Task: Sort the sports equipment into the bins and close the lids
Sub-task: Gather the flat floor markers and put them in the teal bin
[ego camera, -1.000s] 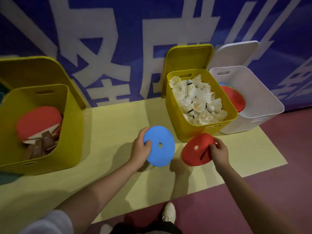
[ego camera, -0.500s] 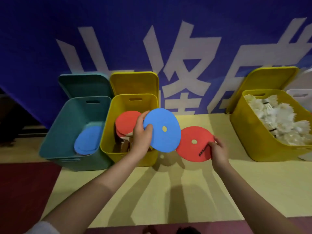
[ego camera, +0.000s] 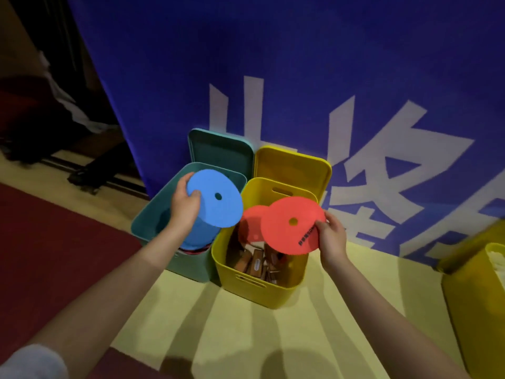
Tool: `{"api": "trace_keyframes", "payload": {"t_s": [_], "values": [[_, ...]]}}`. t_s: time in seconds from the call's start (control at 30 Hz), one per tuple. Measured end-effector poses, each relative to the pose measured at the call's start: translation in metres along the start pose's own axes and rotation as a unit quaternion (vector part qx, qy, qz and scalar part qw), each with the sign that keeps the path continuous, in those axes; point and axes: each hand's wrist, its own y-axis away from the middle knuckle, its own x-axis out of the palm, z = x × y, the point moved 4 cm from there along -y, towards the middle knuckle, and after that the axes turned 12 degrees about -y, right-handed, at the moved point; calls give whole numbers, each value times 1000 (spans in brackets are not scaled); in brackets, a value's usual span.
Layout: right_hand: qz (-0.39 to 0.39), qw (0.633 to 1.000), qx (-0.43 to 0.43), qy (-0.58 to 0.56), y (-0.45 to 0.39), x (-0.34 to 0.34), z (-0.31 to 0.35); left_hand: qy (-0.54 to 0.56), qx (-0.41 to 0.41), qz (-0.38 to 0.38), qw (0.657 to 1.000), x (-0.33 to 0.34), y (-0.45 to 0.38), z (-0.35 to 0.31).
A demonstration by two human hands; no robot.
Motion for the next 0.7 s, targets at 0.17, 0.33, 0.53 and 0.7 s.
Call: {"api": "trace_keyframes", "payload": {"t_s": [0.17, 0.33, 0.53, 0.7], "values": [[3, 999, -19, 39, -3, 46, -10, -93, -24, 53, 994, -5, -68, 59], [-55, 997, -29, 39, -8, 86, -17, -186, 6, 150, 971, 12, -120, 97], [-114, 992, -38, 23, -5, 143, -25, -243, 27, 281, 928, 38, -164, 134], [-141, 989, -35, 36, -10, 182, -40, -353, 57, 352, 865, 46, -194, 154]]}}
